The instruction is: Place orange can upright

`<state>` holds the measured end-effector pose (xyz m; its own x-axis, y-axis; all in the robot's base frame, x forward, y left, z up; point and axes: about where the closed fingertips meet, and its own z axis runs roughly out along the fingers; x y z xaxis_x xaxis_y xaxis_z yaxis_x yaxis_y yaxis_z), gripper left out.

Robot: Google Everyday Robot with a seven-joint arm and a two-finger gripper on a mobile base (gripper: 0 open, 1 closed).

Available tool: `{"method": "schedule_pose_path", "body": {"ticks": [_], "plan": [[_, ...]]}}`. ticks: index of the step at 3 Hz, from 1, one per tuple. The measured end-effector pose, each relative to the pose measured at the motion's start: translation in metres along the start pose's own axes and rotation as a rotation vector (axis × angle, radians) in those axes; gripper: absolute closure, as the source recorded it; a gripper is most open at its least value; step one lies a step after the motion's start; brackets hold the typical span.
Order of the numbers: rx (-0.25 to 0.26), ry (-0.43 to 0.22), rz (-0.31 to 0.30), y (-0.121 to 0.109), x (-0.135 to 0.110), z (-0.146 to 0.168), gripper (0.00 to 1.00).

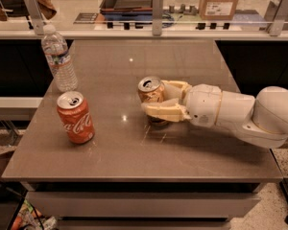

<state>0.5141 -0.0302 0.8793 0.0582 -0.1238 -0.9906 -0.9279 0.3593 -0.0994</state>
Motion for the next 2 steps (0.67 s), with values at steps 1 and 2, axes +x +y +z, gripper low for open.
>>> {"method": "schedule_pose_path", "body": {"ticks": [1, 2], "plan": [[0.002, -0.015, 0.017, 0.0013, 0.0044, 0.0026, 1.0], [0.002, -0.015, 0.017, 0.0011, 0.0025, 0.0025, 0.82]]}}
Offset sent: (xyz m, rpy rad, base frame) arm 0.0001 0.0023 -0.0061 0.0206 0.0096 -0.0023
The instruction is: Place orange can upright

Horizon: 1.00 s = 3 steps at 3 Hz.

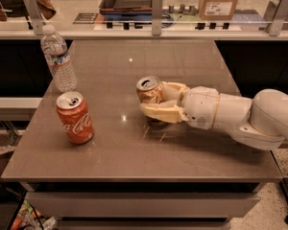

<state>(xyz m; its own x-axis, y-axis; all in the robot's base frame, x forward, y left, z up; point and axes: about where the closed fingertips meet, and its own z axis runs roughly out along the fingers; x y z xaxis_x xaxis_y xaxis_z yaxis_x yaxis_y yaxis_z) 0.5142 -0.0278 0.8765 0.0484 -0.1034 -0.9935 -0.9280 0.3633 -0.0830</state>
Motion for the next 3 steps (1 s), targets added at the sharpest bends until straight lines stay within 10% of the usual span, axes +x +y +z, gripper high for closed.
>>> {"method": "schedule_pose_path", "body": {"ticks": [3], "plan": [[-0.012, -0.001, -0.004, 0.0038, -0.0028, 0.0057, 0.12]]}}
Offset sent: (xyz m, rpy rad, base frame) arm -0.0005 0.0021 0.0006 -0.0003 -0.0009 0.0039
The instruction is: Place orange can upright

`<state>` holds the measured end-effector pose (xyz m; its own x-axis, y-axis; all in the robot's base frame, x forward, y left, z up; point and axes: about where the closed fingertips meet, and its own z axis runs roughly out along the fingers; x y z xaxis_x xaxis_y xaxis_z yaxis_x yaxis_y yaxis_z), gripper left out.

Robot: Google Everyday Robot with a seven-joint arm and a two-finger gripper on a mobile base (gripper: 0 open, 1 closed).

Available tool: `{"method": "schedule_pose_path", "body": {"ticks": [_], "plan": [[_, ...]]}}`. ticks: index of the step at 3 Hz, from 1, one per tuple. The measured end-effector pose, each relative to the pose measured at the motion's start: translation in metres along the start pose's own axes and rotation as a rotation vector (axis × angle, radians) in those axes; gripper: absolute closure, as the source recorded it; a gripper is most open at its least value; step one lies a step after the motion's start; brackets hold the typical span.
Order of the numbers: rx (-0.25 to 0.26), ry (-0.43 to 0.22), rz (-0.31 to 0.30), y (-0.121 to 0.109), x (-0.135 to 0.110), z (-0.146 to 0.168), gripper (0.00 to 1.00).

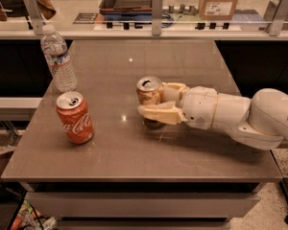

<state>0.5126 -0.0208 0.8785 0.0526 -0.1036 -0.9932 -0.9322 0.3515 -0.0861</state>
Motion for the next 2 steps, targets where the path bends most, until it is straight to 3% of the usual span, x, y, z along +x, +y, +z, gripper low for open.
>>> {"method": "schedule_pose_path", "body": {"ticks": [1, 2], "plan": [[-0.003, 0.0, -0.001, 0.0011, -0.0008, 0.0016, 0.0], [-0.004, 0.0, -0.001, 0.0011, -0.0008, 0.0017, 0.0]]}}
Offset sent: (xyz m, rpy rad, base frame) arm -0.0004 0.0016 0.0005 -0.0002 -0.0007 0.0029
